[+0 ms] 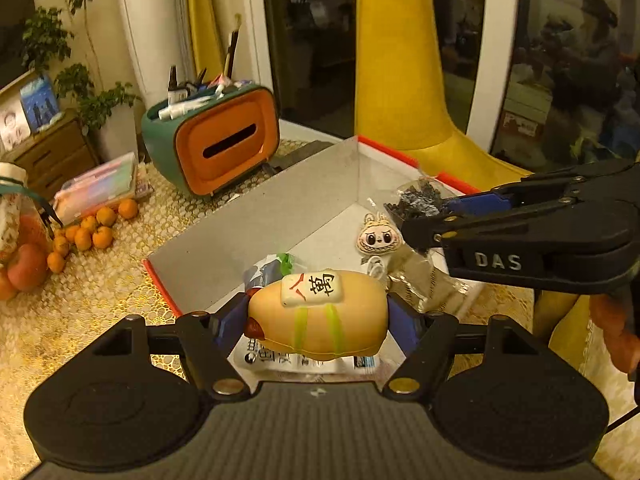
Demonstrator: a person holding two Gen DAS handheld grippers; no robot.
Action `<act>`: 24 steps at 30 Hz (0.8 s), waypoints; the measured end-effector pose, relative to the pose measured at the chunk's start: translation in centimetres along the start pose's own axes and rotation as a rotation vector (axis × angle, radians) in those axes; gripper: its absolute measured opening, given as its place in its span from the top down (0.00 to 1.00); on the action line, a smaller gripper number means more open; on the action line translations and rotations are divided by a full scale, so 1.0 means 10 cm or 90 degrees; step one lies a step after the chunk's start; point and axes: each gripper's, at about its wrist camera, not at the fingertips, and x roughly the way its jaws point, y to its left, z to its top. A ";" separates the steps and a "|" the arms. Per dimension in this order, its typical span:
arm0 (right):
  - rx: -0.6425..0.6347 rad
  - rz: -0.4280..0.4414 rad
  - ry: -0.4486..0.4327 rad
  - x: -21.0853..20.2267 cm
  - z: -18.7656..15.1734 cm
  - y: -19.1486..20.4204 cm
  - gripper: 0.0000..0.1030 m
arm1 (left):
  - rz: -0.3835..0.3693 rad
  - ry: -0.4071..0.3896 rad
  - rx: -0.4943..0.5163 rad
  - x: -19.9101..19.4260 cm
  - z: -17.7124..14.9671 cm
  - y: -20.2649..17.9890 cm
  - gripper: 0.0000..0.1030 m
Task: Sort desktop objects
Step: 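Carry the yellow toy and black-bead packet over the red box, then open both tools to drop the toy and bead packet into the box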
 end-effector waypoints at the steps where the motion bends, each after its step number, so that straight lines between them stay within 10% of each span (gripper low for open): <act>1: -0.001 0.002 0.009 0.07 0.04 -0.01 0.68 | 0.000 0.007 -0.001 0.05 0.02 0.01 0.29; 24: -0.015 0.001 0.162 1.10 0.20 -0.05 0.68 | 0.024 0.069 0.005 0.76 0.17 0.15 0.28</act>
